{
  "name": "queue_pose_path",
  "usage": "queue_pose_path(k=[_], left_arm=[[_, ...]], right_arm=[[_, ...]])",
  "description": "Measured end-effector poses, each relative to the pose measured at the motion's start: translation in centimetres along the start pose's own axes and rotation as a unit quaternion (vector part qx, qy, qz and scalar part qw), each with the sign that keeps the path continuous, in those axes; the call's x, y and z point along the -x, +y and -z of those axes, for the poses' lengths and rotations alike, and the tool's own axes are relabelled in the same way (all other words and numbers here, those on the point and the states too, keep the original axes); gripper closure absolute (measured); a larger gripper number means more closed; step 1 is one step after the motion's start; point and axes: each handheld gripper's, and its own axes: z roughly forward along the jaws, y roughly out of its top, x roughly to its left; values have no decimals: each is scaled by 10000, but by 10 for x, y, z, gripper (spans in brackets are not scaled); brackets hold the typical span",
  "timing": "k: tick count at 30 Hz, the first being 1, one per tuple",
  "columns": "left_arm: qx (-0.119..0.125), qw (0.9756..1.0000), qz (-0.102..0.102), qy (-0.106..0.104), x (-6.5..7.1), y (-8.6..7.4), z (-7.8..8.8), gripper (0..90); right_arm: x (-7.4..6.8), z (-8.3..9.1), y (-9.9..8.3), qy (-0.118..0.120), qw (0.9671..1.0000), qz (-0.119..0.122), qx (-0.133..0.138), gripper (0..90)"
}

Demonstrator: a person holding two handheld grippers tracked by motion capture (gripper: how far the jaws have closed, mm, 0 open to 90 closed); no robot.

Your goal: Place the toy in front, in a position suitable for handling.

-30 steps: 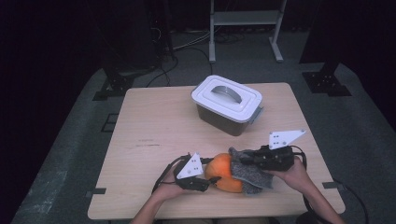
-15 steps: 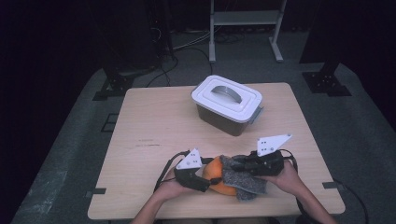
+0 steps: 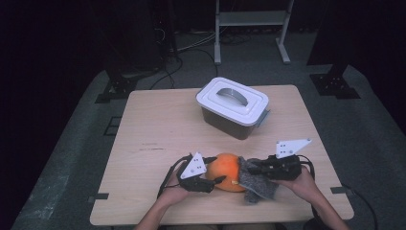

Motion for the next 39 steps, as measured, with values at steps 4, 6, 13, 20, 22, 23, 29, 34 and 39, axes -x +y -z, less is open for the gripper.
queue_pose_path(k=[4, 6, 13, 20, 22, 23, 29, 34, 39], left_arm=[[44, 9999, 21, -95, 0, 1, -1, 323], [47, 10000, -22, -84, 3, 2, -3, 322], [-102, 9995, -74, -300, 5, 0, -3, 259], [-297, 9978, 304, -508, 1, -1, -9, 72], [-347, 9982, 208, -442, 3, -1, -10, 146], [-315, 9986, 177, -384, 4, 0, -9, 209], [-252, 9994, 71, -236, 9, 9, -12, 301], [-342, 9991, -190, -161, 12, 9, -11, 323], [-291, 9993, -178, -178, 10, 7, -10, 337]], right_arm=[[-2, 8, 2, -39, 10000, -9, 5, 793], [-5, 7, 13, 33, 9998, 76, 174, 792], [-9, -17, 26, 198, 9992, 351, 54, 789], [-10, -9, 15, 165, 9994, 298, 36, 790], [-9, -7, 15, 130, 9994, 330, -9, 791], [-8, -7, 16, 129, 9994, 327, -41, 791], [-20, -11, 48, 45, 9968, 747, -266, 800], [-28, -30, 63, 94, 9919, 1118, -592, 802], [-21, -19, 54, -32, 9927, 999, -675, 803]])
